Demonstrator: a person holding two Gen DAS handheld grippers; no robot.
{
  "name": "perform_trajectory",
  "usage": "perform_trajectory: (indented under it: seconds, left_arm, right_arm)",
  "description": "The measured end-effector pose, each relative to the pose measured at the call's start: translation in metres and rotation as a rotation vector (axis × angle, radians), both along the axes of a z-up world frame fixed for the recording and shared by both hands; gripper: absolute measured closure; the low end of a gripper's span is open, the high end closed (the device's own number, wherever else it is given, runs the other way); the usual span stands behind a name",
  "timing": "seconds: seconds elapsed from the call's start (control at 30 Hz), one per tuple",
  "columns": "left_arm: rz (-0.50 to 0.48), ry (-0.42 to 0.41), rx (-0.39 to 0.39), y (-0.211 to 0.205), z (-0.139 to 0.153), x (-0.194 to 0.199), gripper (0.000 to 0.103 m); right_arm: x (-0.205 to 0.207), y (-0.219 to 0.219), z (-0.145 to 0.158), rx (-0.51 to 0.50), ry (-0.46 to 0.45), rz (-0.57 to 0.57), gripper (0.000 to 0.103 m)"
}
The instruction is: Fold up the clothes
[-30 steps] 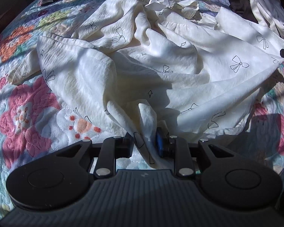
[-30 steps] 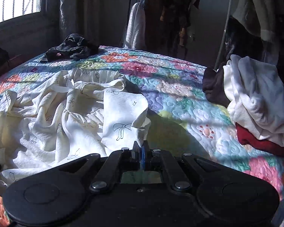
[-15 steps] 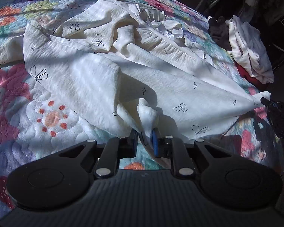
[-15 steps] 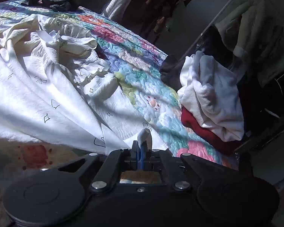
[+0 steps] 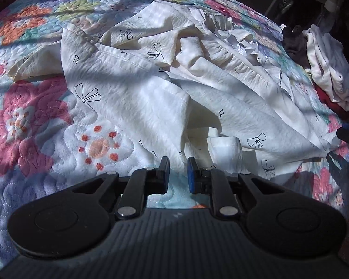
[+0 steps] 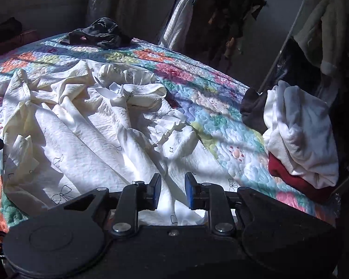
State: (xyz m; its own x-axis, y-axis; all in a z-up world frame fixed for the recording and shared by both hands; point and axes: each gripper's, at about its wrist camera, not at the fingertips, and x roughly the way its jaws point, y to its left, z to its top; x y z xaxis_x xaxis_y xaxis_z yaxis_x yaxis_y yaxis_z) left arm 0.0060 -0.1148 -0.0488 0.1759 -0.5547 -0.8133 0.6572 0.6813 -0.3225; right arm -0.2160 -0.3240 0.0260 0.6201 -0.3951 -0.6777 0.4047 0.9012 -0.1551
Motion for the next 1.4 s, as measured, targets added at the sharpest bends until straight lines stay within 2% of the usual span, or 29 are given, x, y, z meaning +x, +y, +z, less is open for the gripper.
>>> perform_trajectory:
  seconds: [0.03, 0.13, 0.17, 0.2, 0.37, 0.4, 0.43, 0.47, 0.5, 0.53, 0.67, 0.73, 0.77, 0.9, 0.97, 1.03, 1.17, 1.23, 1.3, 1.4]
  left_arm:
    - [0.011, 0.009, -0.007, 0.003, 0.0, 0.003, 0.087]
    - [0.052, 0.052, -0.025, 0.013, -0.003, 0.014, 0.087]
    - [0.066, 0.055, -0.024, 0.016, -0.004, 0.018, 0.087]
    - [0.08, 0.057, -0.021, 0.019, -0.005, 0.022, 0.087]
    - [0.162, 0.089, -0.027, 0.037, -0.009, 0.04, 0.087]
    - [0.172, 0.089, -0.027, 0.04, -0.008, 0.042, 0.087]
    - [0.183, 0.081, -0.028, 0.042, -0.006, 0.042, 0.086]
    - [0.189, 0.064, -0.026, 0.044, -0.003, 0.041, 0.085]
    - [0.194, 0.044, -0.024, 0.046, 0.001, 0.04, 0.084]
    - [0.195, 0.028, -0.027, 0.047, 0.004, 0.039, 0.084]
    - [0.203, 0.045, -0.066, 0.053, 0.01, 0.042, 0.07]
    - [0.21, 0.06, -0.064, 0.055, 0.007, 0.045, 0.067]
    - [0.214, 0.068, -0.064, 0.056, 0.006, 0.046, 0.065]
    - [0.236, 0.093, -0.113, 0.067, 0.012, 0.048, 0.062]
    - [0.246, 0.069, -0.144, 0.072, 0.02, 0.047, 0.052]
    - [0.268, 0.044, -0.131, 0.075, 0.021, 0.051, 0.048]
    - [0.321, 0.033, -0.032, 0.077, 0.008, 0.065, 0.048]
    - [0.338, 0.035, 0.002, 0.082, 0.004, 0.072, 0.048]
    - [0.353, 0.032, -0.013, 0.091, 0.005, 0.076, 0.048]
    - [0.372, 0.045, -0.032, 0.098, 0.004, 0.083, 0.046]
  right_arm:
    - [0.005, 0.006, 0.003, 0.081, -0.032, 0.069, 0.078]
    - [0.029, 0.031, -0.009, 0.299, -0.033, 0.257, 0.076]
    - [0.039, 0.04, -0.016, 0.34, -0.02, 0.299, 0.069]
    - [0.049, 0.045, -0.023, 0.36, -0.005, 0.323, 0.063]
    - [0.096, 0.065, -0.055, 0.413, 0.064, 0.394, 0.059]
    - [0.105, 0.069, -0.062, 0.424, 0.077, 0.408, 0.049]
    - [0.115, 0.073, -0.068, 0.435, 0.091, 0.422, 0.047]
    - [0.122, 0.075, -0.074, 0.445, 0.097, 0.416, 0.051]
    - [0.129, 0.076, -0.079, 0.456, 0.097, 0.396, 0.088]
    - [0.135, 0.077, -0.084, 0.466, 0.097, 0.375, 0.096]
    - [0.12, 0.095, -0.066, 0.565, -0.022, 0.521, 0.096]
    - [0.111, 0.104, -0.055, 0.617, -0.09, 0.607, 0.096]
    - [0.106, 0.109, -0.052, 0.629, -0.094, 0.638, 0.096]
    - [0.094, 0.122, -0.054, 0.641, -0.022, 0.706, 0.096]
    - [0.09, 0.123, -0.059, 0.669, -0.005, 0.71, 0.096]
    - [0.088, 0.126, -0.064, 0.676, 0.02, 0.724, 0.096]
    - [0.102, 0.155, -0.077, 0.465, 0.185, 0.818, 0.096]
    - [0.106, 0.158, -0.07, 0.513, 0.154, 0.85, 0.096]
    - [0.109, 0.161, -0.062, 0.566, 0.115, 0.881, 0.095]
    - [0.114, 0.173, -0.072, 0.627, 0.154, 0.918, 0.095]
